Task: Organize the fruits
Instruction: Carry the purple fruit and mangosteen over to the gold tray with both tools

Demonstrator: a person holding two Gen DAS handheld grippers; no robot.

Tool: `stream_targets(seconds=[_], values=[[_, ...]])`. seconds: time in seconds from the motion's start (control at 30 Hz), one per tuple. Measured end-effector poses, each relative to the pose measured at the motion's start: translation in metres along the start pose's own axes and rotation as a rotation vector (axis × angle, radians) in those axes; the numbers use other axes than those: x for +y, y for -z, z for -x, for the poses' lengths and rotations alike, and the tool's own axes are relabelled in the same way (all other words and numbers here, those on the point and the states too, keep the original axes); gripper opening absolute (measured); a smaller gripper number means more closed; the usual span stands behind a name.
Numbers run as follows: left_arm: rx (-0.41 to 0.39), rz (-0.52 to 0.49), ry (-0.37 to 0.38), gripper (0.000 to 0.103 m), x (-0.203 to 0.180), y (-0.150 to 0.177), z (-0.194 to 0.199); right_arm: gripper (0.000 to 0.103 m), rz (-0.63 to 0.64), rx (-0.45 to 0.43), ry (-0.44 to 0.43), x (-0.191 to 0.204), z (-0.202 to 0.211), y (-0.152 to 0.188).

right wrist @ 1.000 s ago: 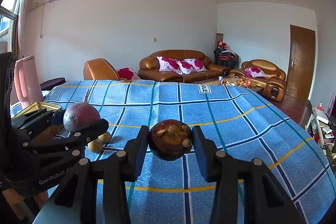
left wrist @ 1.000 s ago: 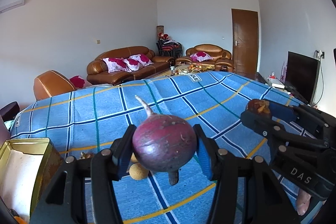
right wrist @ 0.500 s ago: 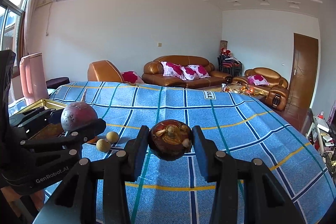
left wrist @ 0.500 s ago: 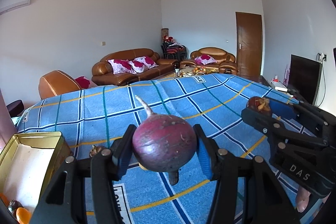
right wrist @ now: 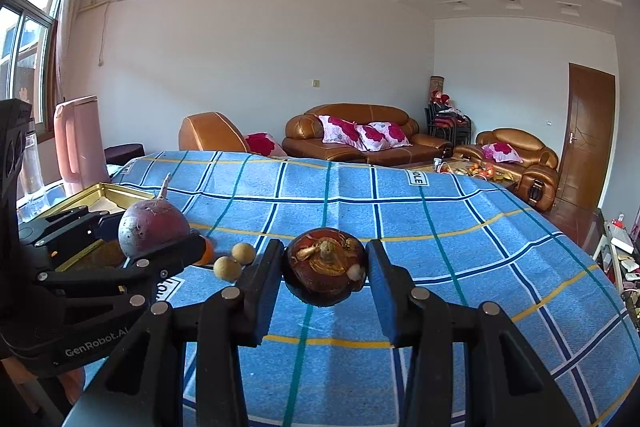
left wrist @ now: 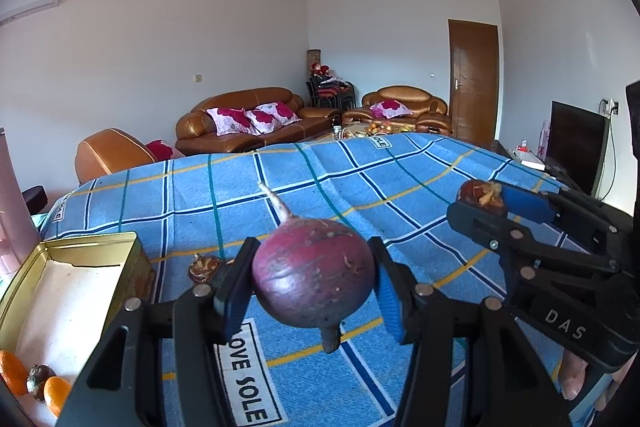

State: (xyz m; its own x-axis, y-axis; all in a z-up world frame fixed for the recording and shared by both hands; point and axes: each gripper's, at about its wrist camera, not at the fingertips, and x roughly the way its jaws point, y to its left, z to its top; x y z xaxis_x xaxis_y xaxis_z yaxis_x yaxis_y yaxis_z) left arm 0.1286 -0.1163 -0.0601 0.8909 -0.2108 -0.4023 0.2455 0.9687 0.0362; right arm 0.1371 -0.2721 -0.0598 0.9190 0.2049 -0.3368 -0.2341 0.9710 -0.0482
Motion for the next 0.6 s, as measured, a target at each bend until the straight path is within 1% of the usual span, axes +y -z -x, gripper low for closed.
stream_targets(seconds=[0.37,0.6], values=[[0.019,0.027,-0.024,0.056,0.02,0.01,0.022,0.044,0.017,-0.008,-0.074,0.031,0.013,-0.006],[0.006,0.027,-0.052,0.056,0.032,0.01,0.046,0.044,0.015,-0.019,-0.134,0.05,0.019,-0.013]])
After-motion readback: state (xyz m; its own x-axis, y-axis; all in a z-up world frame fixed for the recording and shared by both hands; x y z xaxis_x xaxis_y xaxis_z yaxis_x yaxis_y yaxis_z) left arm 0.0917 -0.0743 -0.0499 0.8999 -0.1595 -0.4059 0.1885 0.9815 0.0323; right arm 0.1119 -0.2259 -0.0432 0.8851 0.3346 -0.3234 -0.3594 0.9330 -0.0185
